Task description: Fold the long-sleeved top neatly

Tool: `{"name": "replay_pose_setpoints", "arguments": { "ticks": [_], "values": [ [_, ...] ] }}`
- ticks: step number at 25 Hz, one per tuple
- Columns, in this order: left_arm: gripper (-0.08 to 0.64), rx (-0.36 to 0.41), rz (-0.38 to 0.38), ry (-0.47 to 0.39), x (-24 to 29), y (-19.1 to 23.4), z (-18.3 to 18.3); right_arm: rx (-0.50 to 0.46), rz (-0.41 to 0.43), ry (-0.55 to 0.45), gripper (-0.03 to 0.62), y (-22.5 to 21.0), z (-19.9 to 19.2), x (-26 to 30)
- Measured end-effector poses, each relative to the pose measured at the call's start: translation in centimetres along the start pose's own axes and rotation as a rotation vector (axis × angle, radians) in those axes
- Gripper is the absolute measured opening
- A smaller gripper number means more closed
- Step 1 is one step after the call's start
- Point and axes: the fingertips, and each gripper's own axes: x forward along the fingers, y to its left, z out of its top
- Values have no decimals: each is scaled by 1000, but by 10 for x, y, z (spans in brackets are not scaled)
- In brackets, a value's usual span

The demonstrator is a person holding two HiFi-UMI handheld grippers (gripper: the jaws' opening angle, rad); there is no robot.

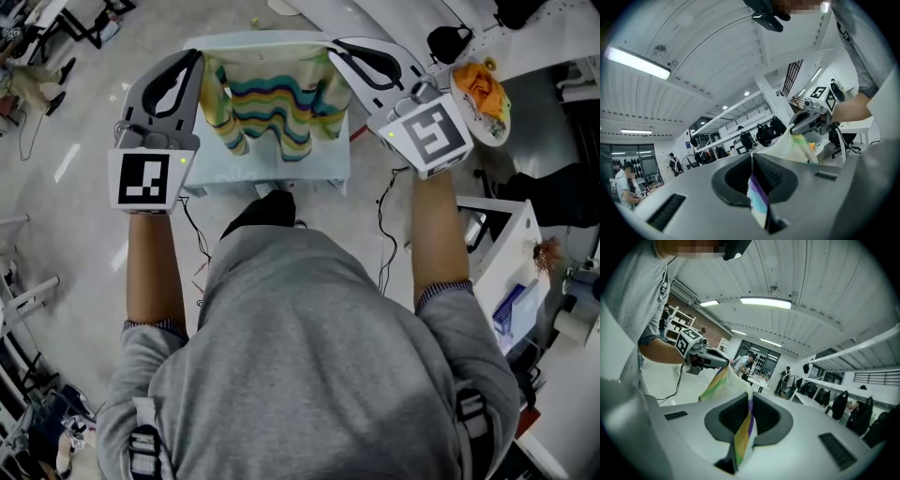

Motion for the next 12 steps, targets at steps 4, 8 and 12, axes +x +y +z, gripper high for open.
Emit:
{"name": "replay_pose_setpoints", "arguments": {
  "ticks": [4,8,12],
  "values": [
    [28,-5,-18,-14,-30,-11,21,3,-5,-5,35,25,22,-22],
    [28,-29,-55,20,-59,-20,25,33,1,-13,37,51,33,-34],
    [28,-30,-112,91,-67,-25,2,58,26,55,37,64,10,-26]
  ]
}}
